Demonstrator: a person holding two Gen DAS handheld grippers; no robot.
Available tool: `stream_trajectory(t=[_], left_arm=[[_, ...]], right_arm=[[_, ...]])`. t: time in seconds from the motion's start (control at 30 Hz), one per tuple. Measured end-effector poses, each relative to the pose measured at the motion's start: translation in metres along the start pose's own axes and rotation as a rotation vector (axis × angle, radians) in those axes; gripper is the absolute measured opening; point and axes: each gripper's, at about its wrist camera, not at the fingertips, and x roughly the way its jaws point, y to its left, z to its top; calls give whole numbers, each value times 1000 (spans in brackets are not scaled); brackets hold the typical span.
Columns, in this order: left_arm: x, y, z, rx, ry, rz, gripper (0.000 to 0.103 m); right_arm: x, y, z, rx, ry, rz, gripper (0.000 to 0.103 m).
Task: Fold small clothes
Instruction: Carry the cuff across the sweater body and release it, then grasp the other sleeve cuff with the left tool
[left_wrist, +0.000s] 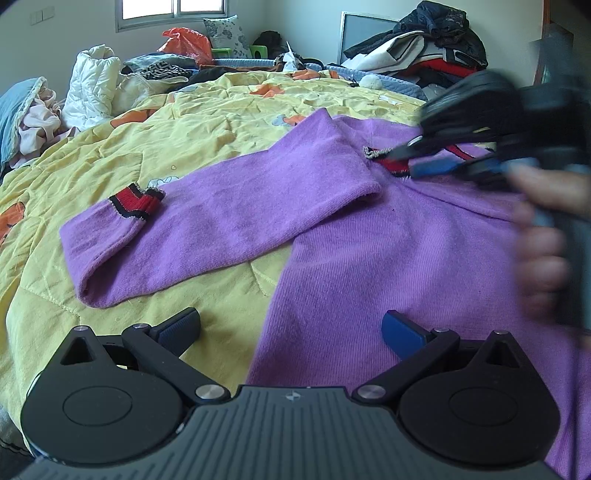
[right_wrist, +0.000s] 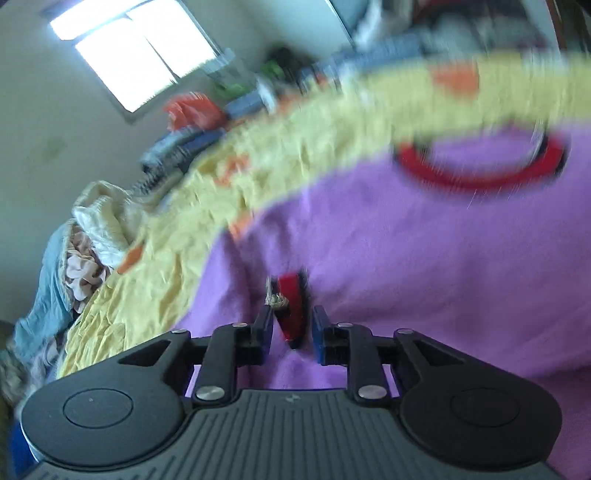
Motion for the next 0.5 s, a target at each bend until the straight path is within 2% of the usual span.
stream_trajectory(t=[0.1, 0.2, 0.27, 0.33, 0.37, 0.43, 0.5], left_arm=[[0, 0, 0, 0, 0, 0, 103], [0, 0, 0, -1, 0, 1, 103], [0, 0, 0, -1, 0, 3, 103], [1, 0, 1, -1, 0, 3, 103], [1, 0, 1, -1, 0, 3, 103], [1, 0, 1, -1, 0, 1, 103], [1, -1, 1, -1, 0, 2, 103]], right_arm=[[-47, -30, 8, -85, -95, -182, 22], [-85, -96, 16, -67, -127, -405, 22], [-105, -138, 19, -27, -134, -524, 22], [-113, -177, 16, 17, -66, -548, 21], [-120, -190, 10, 19, -54, -525, 21], [-132, -194, 0, -28, -41, -470, 21], [-145, -197, -1, -11, -29, -451, 22]])
